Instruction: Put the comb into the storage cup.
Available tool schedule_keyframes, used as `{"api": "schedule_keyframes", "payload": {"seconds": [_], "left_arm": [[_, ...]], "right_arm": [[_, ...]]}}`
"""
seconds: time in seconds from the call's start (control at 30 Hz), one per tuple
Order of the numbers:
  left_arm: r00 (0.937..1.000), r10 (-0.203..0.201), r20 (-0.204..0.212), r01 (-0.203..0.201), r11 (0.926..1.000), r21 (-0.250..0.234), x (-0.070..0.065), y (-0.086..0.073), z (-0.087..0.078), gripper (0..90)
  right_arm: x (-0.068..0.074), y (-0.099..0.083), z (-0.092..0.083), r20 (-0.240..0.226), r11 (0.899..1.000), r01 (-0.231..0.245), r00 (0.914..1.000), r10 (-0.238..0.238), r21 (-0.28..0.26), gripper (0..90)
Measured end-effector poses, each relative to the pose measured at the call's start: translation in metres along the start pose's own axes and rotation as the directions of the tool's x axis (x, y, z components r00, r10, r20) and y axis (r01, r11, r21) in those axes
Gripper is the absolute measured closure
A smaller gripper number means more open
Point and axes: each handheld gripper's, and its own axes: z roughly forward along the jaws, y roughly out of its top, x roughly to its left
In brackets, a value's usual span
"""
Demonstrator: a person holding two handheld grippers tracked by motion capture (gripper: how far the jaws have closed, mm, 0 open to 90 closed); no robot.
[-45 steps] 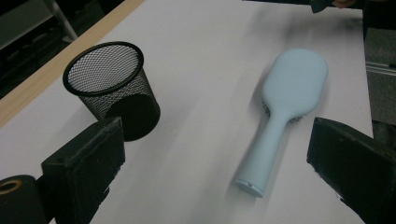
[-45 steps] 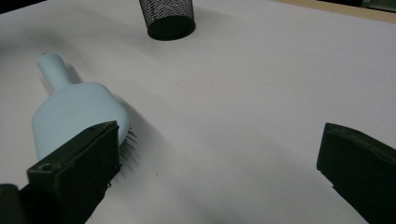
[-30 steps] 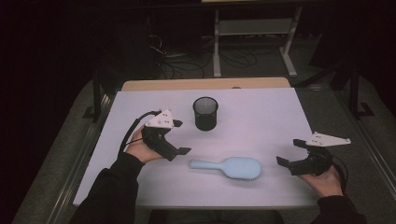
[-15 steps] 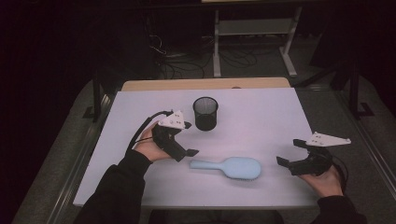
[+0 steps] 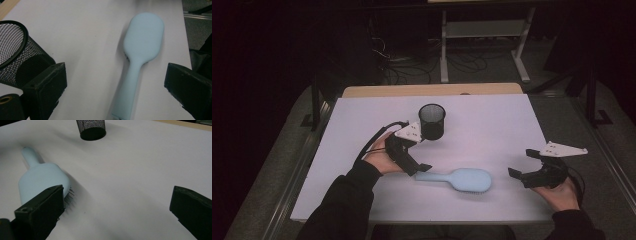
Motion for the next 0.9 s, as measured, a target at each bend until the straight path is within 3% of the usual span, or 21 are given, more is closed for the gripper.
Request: {"api": "schedule_keyframes", "payload": {"seconds": [0.33, 0.9], "left_arm": [[0.9997, 0.015, 0.020, -0.016, 0.9997, 0.017, 0.000, 0.001, 0.009, 4.5], [0.9959, 0.045, 0.079, -0.051, 0.9960, 0.073, -0.005, 0.007, 0.040, 4.9]], "right_arm": [[0.000, 0.000, 0.001, 0.001, 1.000, 0.000, 1.0000, 0.000, 0.002, 0.0], [0.000, 0.000, 0.000, -0.002, 1.000, 0.000, 1.0000, 0.000, 0.000, 0.0]]}}
